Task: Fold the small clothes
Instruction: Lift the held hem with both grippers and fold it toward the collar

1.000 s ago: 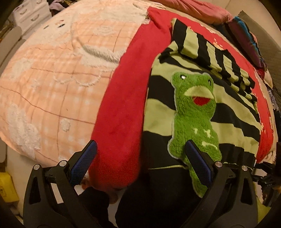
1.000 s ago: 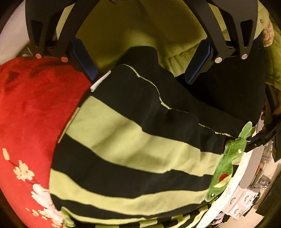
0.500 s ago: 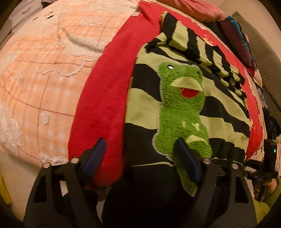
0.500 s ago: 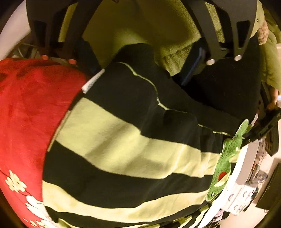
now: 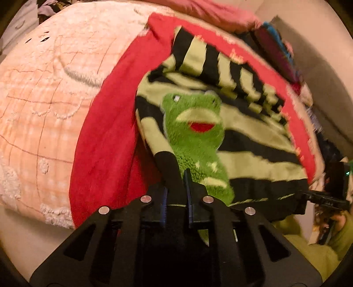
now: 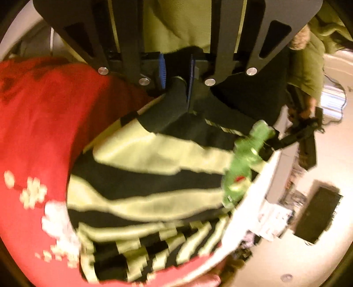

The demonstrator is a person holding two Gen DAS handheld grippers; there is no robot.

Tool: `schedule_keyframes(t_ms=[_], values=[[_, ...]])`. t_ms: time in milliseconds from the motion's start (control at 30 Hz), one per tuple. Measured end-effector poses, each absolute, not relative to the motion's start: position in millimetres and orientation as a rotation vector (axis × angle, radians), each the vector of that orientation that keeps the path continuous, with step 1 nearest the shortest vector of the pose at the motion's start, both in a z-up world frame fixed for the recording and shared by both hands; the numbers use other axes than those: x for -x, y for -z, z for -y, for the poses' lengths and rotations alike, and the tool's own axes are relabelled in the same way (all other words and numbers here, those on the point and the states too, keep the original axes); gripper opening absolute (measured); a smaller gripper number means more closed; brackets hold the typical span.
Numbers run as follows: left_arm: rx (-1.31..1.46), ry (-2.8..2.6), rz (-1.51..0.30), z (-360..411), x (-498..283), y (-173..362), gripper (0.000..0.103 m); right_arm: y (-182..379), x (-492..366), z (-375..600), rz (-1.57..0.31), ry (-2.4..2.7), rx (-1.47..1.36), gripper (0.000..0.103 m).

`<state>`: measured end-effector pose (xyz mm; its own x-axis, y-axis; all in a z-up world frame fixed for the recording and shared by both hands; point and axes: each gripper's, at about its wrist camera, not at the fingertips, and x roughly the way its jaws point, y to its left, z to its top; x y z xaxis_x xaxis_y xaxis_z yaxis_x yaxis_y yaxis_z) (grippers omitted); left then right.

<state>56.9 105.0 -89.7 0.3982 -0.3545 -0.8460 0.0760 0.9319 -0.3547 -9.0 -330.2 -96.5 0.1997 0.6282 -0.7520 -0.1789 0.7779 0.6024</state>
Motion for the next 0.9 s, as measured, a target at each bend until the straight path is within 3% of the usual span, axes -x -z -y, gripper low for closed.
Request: schedule_keyframes(t_ms=[400, 900], values=[[0.453, 0.349, -0.97, -93.7, -122.4, 43.6, 0.006, 33.0, -67.2, 365.7, -0.942, -0.572, -0.515, 0.013], [0.634, 0.219, -0.956, -67.6, -243.0, 67.1, 0.006, 77.3, -175.6, 402.3, -0.933, -0.366, -0.667, 0.013]])
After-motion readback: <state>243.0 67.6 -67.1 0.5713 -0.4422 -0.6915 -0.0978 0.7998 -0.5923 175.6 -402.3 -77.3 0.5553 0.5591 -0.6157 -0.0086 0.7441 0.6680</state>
